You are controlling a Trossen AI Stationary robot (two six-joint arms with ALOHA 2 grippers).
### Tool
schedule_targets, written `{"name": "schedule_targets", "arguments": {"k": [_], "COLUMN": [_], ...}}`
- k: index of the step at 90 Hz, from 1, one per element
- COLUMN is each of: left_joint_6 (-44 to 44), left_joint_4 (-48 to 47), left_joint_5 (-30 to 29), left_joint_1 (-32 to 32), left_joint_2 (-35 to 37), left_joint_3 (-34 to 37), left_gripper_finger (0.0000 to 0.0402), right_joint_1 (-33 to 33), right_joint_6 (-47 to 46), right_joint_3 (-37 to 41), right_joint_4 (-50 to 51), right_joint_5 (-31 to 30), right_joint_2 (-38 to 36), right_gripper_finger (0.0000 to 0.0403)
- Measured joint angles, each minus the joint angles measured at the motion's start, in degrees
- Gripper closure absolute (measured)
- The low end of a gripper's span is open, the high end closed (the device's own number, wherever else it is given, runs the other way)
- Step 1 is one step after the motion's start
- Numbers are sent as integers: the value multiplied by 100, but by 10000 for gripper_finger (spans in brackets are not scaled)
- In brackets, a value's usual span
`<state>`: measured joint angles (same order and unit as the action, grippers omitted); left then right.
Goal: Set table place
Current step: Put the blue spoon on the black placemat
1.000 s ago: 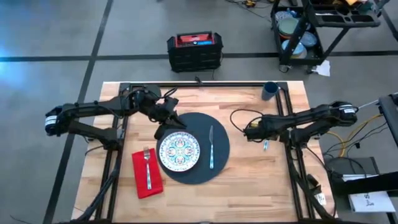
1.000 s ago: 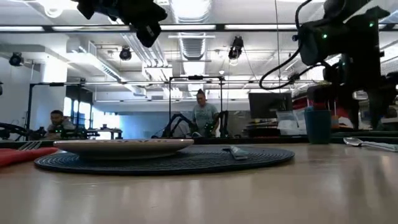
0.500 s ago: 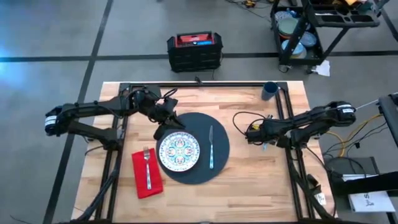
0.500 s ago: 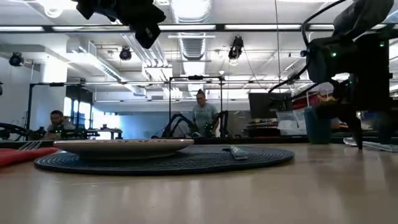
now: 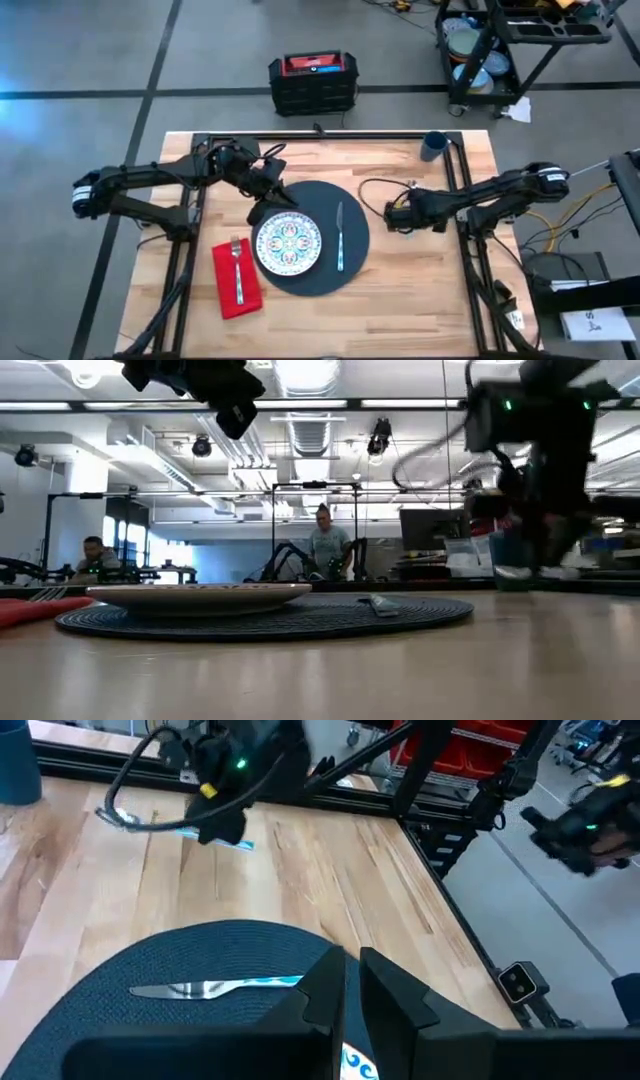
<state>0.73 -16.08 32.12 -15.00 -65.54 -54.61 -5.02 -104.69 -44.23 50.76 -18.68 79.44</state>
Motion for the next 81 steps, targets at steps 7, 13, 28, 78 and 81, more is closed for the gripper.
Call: {"name": "schedule_targets", "arguments": {"k": [7, 13, 28, 78, 81], "left_joint_6": [47, 133, 232, 385, 385], "left_joint_4": [2, 7, 9, 7, 5], "left_joint_5": [-1, -3, -11, -17, -18], "left_joint_1": [0, 1, 2, 0, 0], "left_joint_2": [0, 0, 0, 0, 0], "left_joint_3": [0, 0, 0, 0, 0], "left_gripper_finger": [381, 381, 381, 381, 381], "right_joint_1": [-244, -449, -737, -983, -999], "right_joint_6": [-6, -27, 100, -189, -190], "right_joint_3": [-495, -897, -1904, -3224, -3191], "right_joint_4": [-98, -76, -183, -225, -297], "right_joint_5": [-449, -642, -640, -194, -183], "right_joint_2": [146, 418, 1710, 3216, 3229], "right_gripper_finger": [384, 384, 384, 385, 385]}}
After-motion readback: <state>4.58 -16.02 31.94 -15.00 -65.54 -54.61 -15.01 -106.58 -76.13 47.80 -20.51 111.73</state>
